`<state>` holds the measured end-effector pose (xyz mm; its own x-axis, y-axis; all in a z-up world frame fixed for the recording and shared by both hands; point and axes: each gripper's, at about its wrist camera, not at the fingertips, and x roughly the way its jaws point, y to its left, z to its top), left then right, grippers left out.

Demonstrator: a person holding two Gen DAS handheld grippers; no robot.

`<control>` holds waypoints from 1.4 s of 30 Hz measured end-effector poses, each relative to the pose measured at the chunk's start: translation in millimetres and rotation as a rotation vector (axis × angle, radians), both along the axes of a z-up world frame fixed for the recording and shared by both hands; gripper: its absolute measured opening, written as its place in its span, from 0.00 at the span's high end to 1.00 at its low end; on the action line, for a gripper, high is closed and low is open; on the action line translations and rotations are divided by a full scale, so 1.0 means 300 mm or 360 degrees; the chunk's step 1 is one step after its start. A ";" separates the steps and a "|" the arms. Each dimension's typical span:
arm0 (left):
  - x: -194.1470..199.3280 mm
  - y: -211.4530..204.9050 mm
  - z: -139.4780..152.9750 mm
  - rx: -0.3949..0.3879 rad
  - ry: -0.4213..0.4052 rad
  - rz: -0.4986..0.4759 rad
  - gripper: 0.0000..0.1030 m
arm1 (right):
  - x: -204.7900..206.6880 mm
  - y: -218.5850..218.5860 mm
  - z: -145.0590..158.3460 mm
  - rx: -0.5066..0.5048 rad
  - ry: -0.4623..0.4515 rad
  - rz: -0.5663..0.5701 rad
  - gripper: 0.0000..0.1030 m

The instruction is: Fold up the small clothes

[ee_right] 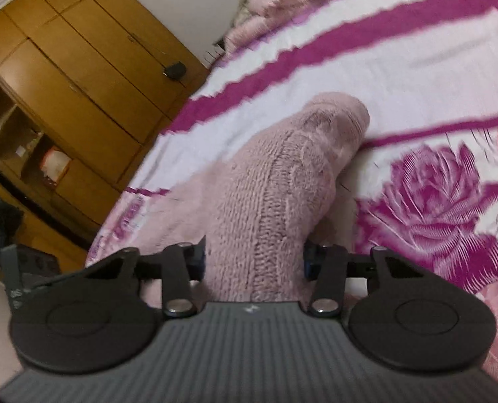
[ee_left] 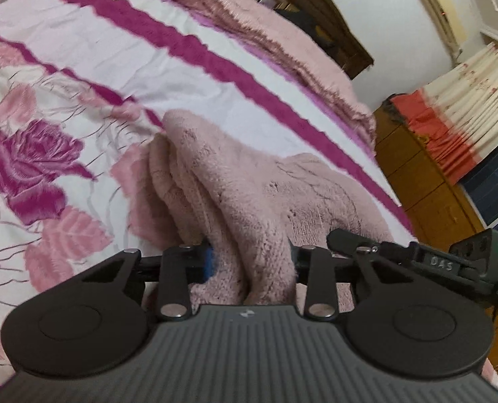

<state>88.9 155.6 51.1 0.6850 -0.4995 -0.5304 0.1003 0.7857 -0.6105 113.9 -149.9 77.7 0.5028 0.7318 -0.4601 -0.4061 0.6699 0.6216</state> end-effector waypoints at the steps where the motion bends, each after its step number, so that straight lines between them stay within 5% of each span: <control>1: -0.003 -0.009 0.015 0.0001 -0.0015 -0.0002 0.63 | -0.008 -0.003 0.023 0.0005 -0.0020 -0.0003 0.53; 9: -0.069 -0.102 0.147 -0.0107 -0.0138 -0.0102 0.63 | -0.114 -0.150 0.188 0.0040 -0.0167 -0.0072 0.53; 15: -0.130 -0.282 0.186 -0.0129 -0.0188 -0.0242 0.63 | -0.214 -0.335 0.210 0.0019 -0.0155 -0.0214 0.53; 18: -0.148 -0.363 0.129 -0.0139 -0.0090 -0.0286 0.63 | -0.239 -0.414 0.149 -0.0033 -0.0074 -0.0290 0.53; 22: -0.169 -0.445 0.007 -0.0008 0.0115 -0.0307 0.63 | -0.232 -0.481 -0.033 -0.0117 0.0162 -0.0383 0.52; 25: -0.201 -0.468 -0.035 0.0093 0.0148 -0.0329 0.59 | -0.242 -0.501 -0.152 -0.0135 0.0237 -0.0426 0.47; 28: -0.207 -0.461 -0.029 0.0116 0.0156 -0.0318 0.53 | -0.261 -0.515 -0.179 -0.0037 0.0215 -0.0461 0.44; 34: -0.222 -0.439 0.000 0.0187 0.0150 -0.0278 0.45 | -0.311 -0.507 -0.145 -0.0119 0.0152 -0.0500 0.41; 42: -0.187 -0.453 0.146 0.0331 -0.0083 -0.0208 0.45 | -0.342 -0.530 0.013 -0.0238 -0.0245 -0.0608 0.43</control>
